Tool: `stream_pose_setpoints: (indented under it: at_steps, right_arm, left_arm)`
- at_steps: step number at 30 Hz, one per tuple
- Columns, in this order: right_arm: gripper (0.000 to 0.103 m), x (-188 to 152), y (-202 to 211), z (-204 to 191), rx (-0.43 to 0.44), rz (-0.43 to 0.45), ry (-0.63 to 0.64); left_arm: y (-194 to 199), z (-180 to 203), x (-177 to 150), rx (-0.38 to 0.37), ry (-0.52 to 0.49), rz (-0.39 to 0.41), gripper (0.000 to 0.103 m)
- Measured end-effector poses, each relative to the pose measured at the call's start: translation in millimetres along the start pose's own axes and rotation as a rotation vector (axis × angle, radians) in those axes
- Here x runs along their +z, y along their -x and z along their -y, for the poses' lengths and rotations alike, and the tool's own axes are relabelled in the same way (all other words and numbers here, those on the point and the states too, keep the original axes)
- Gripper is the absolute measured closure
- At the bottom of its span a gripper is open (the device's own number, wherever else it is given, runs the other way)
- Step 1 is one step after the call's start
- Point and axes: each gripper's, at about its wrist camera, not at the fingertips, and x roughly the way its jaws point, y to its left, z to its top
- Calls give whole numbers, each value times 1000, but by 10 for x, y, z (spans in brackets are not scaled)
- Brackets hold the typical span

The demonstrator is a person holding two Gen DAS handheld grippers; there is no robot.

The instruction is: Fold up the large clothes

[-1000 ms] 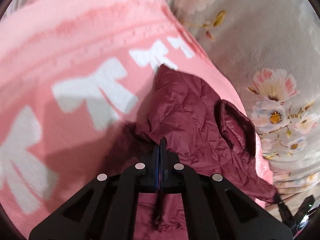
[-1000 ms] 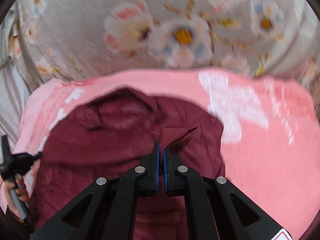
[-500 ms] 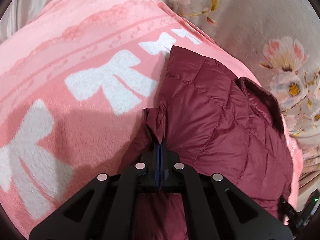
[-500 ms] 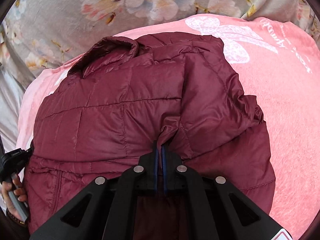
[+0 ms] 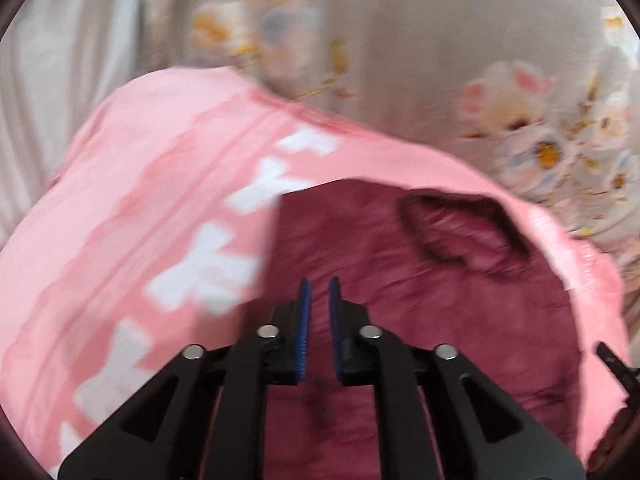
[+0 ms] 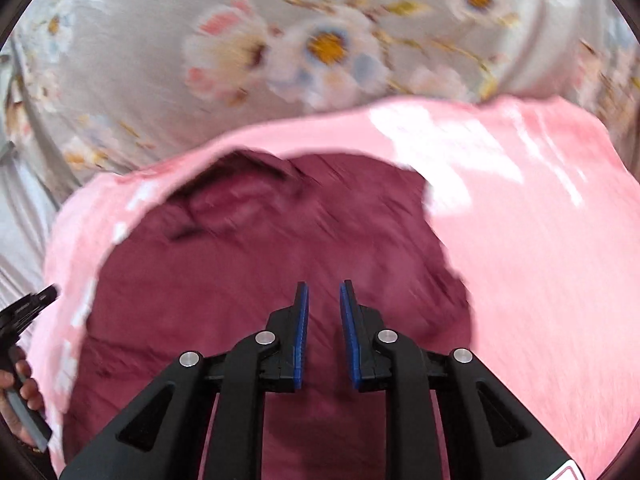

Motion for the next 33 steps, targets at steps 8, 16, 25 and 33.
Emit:
stream_pose_setpoints:
  at_steps: [8, 16, 25, 33]
  right_arm:
    - [85, -166, -744, -345, 37, -144, 33]
    - [93, -460, -907, -203, 70, -144, -3]
    - [89, -410, -872, -192, 83, -178, -8]
    - [41, 468, -776, -99, 225, -78, -127]
  left_arm:
    - [-931, 648, -362, 8, -85, -177, 79]
    - [-1043, 612, -689, 24, -104, -102, 80]
    - [-1011, 647, -640, 6, -125, -120, 76]
    - [-935, 496, 254, -280, 132, -130, 38]
